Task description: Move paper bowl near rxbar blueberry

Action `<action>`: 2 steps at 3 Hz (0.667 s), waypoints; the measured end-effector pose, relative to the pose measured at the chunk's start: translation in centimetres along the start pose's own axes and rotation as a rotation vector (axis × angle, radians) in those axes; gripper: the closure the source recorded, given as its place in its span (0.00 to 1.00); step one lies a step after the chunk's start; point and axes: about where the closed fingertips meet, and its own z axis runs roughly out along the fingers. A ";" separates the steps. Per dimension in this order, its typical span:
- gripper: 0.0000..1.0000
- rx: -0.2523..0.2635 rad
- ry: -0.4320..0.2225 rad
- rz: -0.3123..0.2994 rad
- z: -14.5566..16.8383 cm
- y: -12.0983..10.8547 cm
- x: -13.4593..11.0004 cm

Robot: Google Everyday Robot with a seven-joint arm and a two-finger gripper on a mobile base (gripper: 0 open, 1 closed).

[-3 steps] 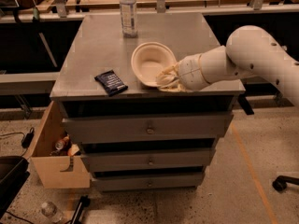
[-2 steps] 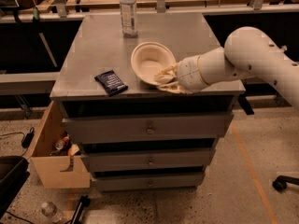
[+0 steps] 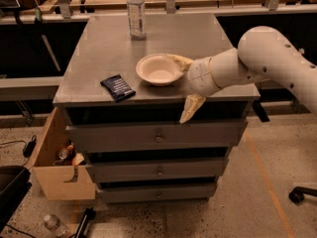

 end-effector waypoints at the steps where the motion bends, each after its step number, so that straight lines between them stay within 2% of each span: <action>1: 0.00 0.000 0.000 0.000 0.0 0.0 0.0; 2: 0.15 -0.003 -0.003 -0.001 0.2 0.0 -0.1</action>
Offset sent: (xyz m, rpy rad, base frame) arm 0.0000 0.0001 0.0000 0.0000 0.0001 0.0001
